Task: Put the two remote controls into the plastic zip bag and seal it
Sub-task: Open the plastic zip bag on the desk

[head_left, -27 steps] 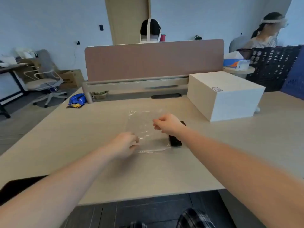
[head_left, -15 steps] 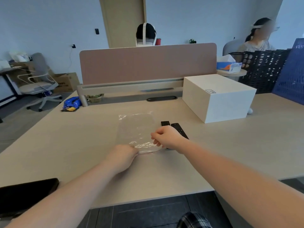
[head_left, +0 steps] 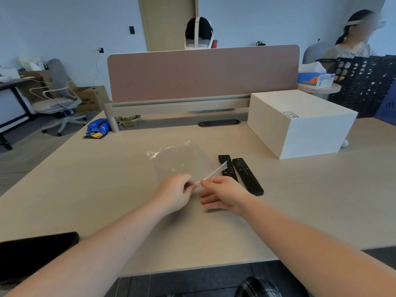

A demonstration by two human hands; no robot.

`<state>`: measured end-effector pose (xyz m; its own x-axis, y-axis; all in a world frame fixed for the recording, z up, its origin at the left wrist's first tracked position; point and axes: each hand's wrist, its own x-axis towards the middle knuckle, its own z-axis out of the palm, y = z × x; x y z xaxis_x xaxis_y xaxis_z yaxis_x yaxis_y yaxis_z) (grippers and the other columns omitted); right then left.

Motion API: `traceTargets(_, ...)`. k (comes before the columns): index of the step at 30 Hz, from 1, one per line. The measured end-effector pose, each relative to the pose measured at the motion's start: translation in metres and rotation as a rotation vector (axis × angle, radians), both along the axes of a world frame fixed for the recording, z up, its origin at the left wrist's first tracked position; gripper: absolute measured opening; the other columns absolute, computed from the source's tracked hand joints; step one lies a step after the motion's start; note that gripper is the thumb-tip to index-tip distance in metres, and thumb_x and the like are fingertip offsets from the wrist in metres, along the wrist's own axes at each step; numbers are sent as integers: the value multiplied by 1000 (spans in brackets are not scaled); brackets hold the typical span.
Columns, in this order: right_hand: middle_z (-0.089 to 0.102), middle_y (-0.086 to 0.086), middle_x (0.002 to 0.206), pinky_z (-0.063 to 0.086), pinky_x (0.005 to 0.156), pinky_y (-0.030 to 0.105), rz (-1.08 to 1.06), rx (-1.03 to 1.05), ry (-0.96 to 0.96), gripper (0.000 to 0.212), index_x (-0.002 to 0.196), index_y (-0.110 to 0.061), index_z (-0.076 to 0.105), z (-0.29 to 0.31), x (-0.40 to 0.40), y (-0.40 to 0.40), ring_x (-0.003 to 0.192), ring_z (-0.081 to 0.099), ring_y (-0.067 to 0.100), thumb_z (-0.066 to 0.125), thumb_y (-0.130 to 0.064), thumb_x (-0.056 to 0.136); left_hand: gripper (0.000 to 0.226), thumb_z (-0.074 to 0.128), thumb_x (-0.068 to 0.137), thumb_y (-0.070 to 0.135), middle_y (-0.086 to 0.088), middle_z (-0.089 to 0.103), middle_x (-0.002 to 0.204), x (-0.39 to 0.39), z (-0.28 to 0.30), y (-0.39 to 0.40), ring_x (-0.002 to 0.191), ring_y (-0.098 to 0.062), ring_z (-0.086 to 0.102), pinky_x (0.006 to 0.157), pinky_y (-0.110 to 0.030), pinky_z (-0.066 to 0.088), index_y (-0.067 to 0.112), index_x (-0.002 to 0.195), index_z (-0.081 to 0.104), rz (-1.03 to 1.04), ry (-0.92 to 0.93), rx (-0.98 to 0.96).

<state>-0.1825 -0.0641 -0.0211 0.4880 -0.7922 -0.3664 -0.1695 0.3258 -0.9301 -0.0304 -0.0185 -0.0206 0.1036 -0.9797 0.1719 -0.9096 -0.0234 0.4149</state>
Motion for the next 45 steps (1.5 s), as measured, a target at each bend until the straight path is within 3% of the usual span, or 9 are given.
traceTargets(5,63,12,77,59,52,25,-108,-17,-85,12,84,-3,63,-2,1,-3,61,62,18,57,-10,92,13,58,86,29,-4,69,97,0,-4,-1,87,-24,62,79,-35,51,17,89,62,-27,75,66)
traceTargets(10,64,11,76,57,50,20,-186,-81,-130,5,88,1,65,-2,1,-5,67,64,17,61,-2,87,22,59,85,34,2,68,95,-3,-5,2,88,-17,63,86,-36,53,21,102,63,-48,198,52)
traceTargets(14,64,10,72,51,50,18,-153,-120,-119,9,91,4,65,1,1,-2,62,61,13,63,-2,85,20,61,85,28,7,65,87,-8,1,3,77,-13,59,80,-31,50,23,104,65,-62,252,-19)
traceTargets(20,61,7,68,50,55,24,-139,-130,-121,5,80,-2,60,0,0,2,62,57,14,63,-3,85,17,57,87,17,-1,66,71,-12,2,2,70,-16,57,70,-32,46,16,76,70,-73,294,-29)
traceTargets(25,60,8,68,52,55,26,-143,-84,-134,12,76,-5,60,-1,0,3,60,56,15,59,-7,88,30,53,89,17,8,58,59,-14,2,2,62,-11,52,54,-12,37,24,59,58,-50,290,25)
traceTargets(30,61,11,69,56,57,29,-234,-48,-23,25,74,-4,63,-3,3,4,61,59,19,55,-20,92,36,50,87,16,2,47,53,-15,1,3,62,-25,48,58,-33,37,20,51,47,-67,180,79)
traceTargets(36,65,14,66,61,65,34,-217,-84,101,19,68,-2,64,0,2,-2,56,63,22,56,0,84,22,51,84,27,-12,68,73,-20,6,11,72,-31,57,59,-32,41,12,77,67,-108,-62,98)
traceTargets(39,65,11,61,60,67,32,-227,-143,113,21,64,-4,63,2,2,-4,53,61,18,58,1,84,18,56,84,31,-5,72,80,-19,4,8,78,-26,62,70,-34,50,18,82,69,-77,2,40)
traceTargets(45,62,3,60,45,51,15,-228,-268,86,14,73,-6,64,5,-3,-3,51,55,10,66,-13,85,18,59,86,23,-8,64,68,-13,-1,-1,69,-27,55,67,-37,47,12,73,64,-59,236,-14)
